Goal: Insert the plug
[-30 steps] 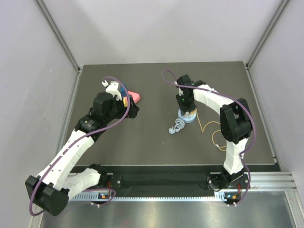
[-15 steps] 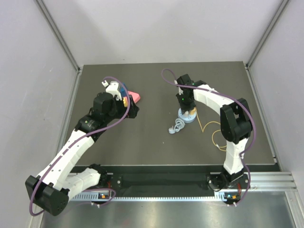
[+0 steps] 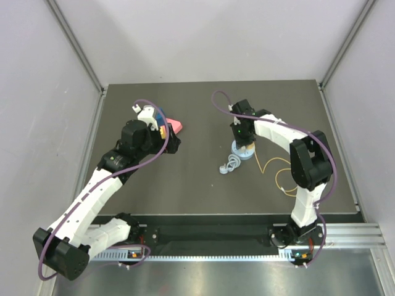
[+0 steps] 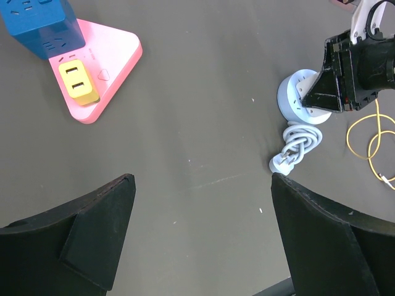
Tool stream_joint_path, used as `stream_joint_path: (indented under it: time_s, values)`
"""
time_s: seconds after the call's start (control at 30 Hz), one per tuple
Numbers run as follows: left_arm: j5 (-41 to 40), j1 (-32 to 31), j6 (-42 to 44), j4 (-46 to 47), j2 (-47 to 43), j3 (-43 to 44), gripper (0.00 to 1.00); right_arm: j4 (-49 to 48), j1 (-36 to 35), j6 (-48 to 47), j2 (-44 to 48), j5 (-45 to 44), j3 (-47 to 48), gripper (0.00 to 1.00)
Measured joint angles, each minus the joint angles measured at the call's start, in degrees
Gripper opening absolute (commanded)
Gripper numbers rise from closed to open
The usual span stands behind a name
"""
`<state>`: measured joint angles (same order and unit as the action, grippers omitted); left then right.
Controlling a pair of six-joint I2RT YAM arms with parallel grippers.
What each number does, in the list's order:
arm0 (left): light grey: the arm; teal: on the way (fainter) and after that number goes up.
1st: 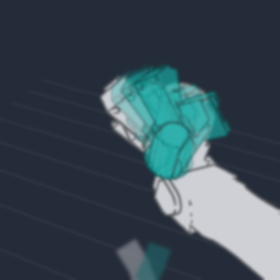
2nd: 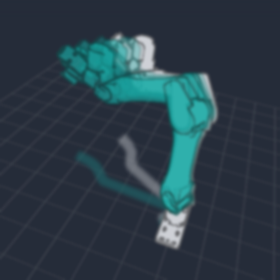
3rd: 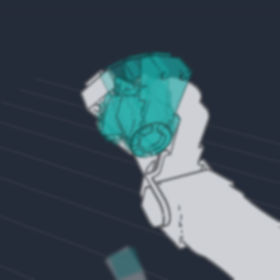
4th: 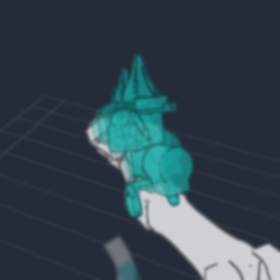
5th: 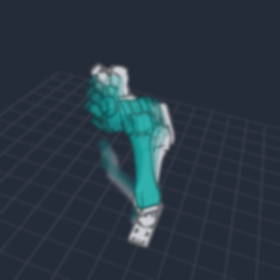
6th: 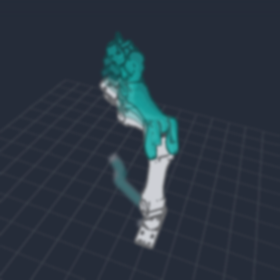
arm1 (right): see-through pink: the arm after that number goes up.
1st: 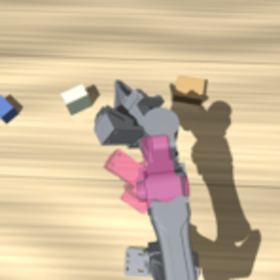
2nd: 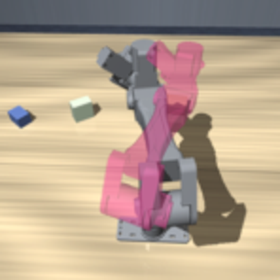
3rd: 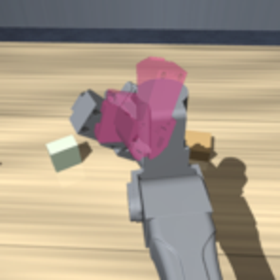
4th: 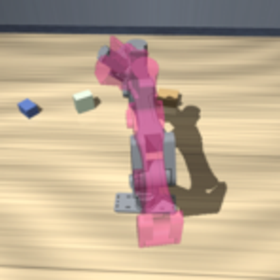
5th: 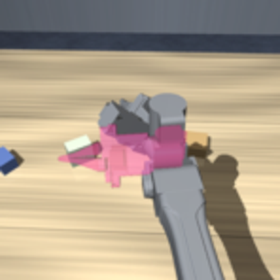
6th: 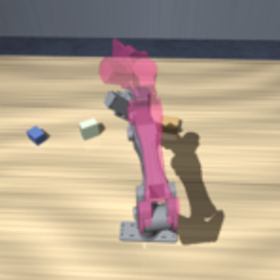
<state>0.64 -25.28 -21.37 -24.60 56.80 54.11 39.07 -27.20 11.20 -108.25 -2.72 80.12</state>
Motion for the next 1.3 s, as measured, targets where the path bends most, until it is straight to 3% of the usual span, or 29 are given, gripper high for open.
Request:
stream_joint_path:
  time_s: [1.23,1.3]
  values:
    - [-0.1,0.0,0.0,-0.3,1.3,0.8,0.95,-6.2,-0.8,0.5,0.4,-1.4,-3.9,0.0]
    - [-0.1,0.0,0.0,-0.5,1.2,1.4,0.95,-6.3,-0.8,0.5,0.5,-1.4,-3.8,0.05]
